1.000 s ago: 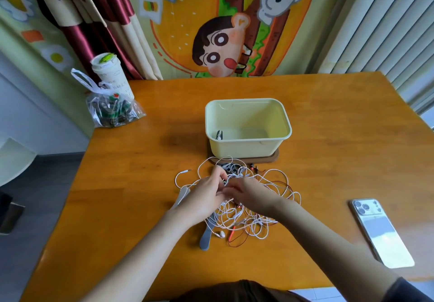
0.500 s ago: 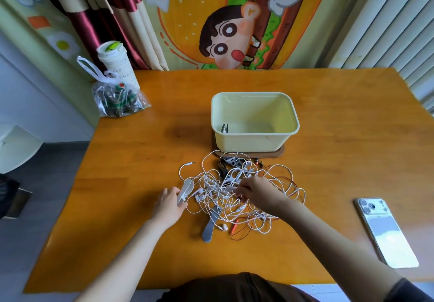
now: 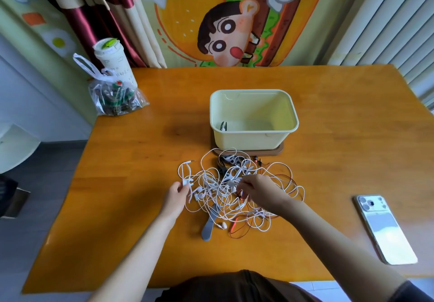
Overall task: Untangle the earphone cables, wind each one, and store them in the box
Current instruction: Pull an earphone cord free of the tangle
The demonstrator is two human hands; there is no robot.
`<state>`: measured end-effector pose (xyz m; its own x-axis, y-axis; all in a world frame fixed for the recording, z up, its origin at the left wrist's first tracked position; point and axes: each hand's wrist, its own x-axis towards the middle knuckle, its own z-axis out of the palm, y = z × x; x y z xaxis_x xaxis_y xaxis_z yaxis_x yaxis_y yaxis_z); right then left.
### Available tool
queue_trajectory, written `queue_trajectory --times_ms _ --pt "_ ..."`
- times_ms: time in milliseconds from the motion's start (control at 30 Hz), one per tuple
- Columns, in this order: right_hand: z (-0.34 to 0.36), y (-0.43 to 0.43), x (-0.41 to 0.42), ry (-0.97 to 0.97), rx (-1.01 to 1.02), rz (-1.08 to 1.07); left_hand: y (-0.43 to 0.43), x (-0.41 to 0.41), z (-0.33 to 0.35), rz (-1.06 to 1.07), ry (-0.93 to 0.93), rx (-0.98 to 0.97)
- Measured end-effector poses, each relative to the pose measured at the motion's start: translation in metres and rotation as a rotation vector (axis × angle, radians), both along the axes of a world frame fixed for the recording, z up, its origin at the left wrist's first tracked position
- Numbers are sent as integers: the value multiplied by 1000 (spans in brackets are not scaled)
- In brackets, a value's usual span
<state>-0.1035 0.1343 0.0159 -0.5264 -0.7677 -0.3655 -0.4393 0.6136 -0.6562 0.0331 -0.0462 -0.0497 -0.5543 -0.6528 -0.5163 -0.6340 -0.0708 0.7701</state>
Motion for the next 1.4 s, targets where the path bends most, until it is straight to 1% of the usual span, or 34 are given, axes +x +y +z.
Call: queue_trajectory --times_ms 100,267,400,533,633,733,800,867,967,1067,1167,1233,1400 --pt "9 -5 2 27 -108 -13 18 -11 20 45 134 185" --pt "28 -19 5 97 -343 -75 44 -33 46 64 245 320" --pt "27 -20 4 144 -342 -90 56 -44 63 13 307 372" --pt "27 -15 1 125 -334 -125 62 -44 70 -72 285 364" --pt "36 -17 -2 141 -405 -180 67 -42 68 -105 234 375" --pt "44 -20 -5 124 -476 -235 74 -42 67 -105 227 388" --pt "43 -20 -3 128 -449 -196 76 -42 67 -102 266 395" --pt "37 -17 -1 147 -379 -157 76 -42 68 -89 319 410" --pt "30 -9 0 125 -297 -180 75 -43 71 -57 380 464" --pt "29 -4 1 79 -262 -200 76 -43 73 -25 389 537" --pt "29 -3 1 93 -252 -215 77 -45 76 -13 395 604" --pt "30 -2 2 80 -257 -225 76 -44 77 -19 405 606" --pt "31 1 5 56 -268 -215 76 -41 73 -51 418 542"
